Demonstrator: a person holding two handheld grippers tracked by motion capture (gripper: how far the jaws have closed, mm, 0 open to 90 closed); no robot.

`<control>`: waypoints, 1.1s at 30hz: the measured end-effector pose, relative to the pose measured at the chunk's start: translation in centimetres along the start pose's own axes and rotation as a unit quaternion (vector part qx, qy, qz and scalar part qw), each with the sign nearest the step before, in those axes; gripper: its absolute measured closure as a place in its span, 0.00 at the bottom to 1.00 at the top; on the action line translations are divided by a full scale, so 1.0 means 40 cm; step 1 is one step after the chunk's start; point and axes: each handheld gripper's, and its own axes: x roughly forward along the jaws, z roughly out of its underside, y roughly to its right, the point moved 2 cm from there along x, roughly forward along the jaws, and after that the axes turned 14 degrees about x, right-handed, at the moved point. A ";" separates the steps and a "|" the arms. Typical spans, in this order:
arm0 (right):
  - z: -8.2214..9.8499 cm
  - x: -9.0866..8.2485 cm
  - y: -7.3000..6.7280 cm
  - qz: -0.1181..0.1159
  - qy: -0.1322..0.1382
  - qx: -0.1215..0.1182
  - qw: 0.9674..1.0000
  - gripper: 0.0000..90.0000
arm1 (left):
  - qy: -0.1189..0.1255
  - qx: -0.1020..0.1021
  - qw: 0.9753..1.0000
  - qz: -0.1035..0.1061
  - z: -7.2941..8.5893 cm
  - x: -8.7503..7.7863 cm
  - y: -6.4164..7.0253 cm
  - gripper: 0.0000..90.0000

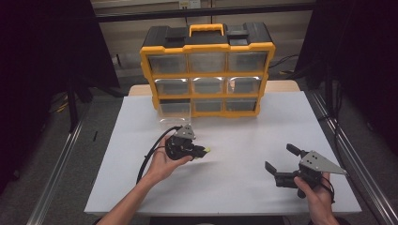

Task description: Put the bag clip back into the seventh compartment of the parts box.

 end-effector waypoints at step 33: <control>0.000 -0.001 0.000 -0.004 0.000 0.003 1.000 0.00 | 0.077 -0.015 0.995 -0.054 -0.018 -0.115 -0.014 0.87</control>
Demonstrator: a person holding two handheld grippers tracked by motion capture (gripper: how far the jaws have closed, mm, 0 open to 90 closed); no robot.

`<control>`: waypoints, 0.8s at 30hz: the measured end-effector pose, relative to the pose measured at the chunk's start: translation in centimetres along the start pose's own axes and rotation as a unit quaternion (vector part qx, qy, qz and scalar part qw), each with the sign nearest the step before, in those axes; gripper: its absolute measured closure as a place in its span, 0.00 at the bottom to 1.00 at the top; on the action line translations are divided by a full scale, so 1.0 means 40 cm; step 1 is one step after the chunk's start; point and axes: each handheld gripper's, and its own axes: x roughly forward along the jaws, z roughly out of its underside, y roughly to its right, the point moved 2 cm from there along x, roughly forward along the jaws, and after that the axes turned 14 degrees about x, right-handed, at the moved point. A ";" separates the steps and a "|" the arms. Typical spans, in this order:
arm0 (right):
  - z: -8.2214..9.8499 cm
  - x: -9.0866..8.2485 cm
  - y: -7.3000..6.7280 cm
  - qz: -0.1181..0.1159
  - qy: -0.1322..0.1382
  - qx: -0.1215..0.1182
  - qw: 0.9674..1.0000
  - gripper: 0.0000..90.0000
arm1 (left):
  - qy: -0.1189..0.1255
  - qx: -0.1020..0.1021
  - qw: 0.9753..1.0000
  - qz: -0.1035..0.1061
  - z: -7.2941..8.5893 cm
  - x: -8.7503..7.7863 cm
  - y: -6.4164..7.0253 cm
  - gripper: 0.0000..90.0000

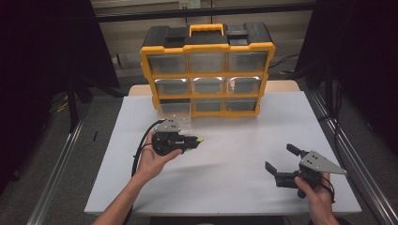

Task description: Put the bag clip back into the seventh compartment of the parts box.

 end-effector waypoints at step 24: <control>-0.001 -0.001 0.002 0.003 0.005 -0.001 1.000 0.00 | 0.024 -0.005 0.999 -0.048 -0.015 -0.127 -0.064 0.87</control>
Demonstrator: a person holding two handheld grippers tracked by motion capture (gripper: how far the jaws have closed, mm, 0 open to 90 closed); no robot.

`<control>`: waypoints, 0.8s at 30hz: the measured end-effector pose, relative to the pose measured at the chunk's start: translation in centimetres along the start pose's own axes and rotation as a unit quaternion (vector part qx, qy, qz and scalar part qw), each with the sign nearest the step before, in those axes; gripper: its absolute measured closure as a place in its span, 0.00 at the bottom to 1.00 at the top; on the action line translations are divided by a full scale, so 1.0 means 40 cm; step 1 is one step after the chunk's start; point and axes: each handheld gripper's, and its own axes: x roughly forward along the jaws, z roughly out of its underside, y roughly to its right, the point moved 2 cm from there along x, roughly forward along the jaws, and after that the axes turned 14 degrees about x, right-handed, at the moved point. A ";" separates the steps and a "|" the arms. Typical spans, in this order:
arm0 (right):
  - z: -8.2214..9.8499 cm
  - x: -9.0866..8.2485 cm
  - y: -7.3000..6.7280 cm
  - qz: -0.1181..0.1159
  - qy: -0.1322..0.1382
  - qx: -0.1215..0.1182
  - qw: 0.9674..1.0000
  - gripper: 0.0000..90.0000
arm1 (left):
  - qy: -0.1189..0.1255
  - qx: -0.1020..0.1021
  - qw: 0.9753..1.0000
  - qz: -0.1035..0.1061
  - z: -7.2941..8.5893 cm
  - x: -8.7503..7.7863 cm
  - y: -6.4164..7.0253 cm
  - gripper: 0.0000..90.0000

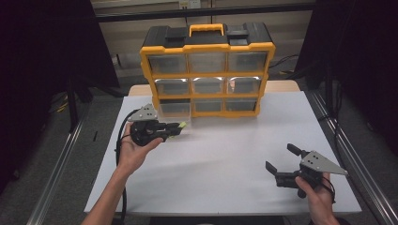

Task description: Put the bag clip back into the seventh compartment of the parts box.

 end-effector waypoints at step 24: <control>-0.001 0.003 0.004 0.003 -0.001 0.003 1.000 0.00 | -0.023 -0.007 0.999 -0.027 -0.020 -0.038 -0.114 0.87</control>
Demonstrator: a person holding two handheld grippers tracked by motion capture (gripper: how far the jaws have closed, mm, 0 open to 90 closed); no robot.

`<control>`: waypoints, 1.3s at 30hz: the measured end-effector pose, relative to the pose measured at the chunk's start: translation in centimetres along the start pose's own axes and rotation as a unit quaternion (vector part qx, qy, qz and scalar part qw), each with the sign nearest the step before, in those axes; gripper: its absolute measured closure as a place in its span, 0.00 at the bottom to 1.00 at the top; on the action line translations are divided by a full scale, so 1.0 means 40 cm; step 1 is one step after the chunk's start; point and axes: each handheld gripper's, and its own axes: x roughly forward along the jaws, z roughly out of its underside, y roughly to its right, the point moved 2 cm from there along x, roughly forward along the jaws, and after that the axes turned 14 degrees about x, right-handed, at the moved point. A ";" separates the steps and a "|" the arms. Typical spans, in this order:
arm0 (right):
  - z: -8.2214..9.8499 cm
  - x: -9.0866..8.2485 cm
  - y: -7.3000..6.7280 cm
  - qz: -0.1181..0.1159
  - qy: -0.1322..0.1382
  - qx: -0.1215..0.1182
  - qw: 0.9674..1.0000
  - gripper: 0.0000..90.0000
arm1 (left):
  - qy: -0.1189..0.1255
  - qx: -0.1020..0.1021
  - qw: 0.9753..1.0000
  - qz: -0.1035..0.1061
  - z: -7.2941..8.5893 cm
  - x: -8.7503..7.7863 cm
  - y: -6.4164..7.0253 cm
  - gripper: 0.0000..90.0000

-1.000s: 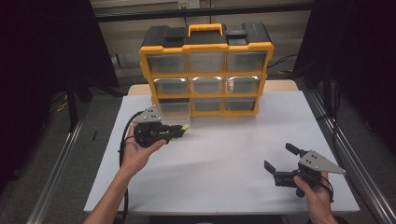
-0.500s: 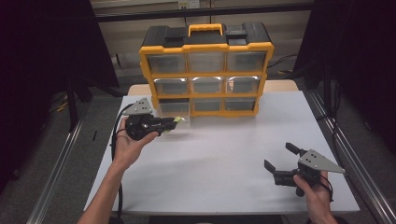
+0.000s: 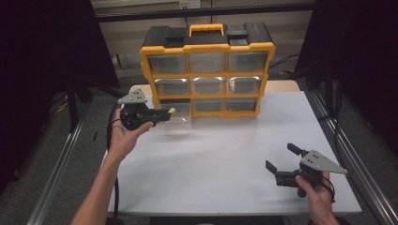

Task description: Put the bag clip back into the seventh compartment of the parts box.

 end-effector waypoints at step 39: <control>0.000 -0.001 -0.002 -0.003 0.000 -0.004 1.000 0.00 | -0.103 0.012 0.995 0.003 -0.046 0.089 -0.127 0.87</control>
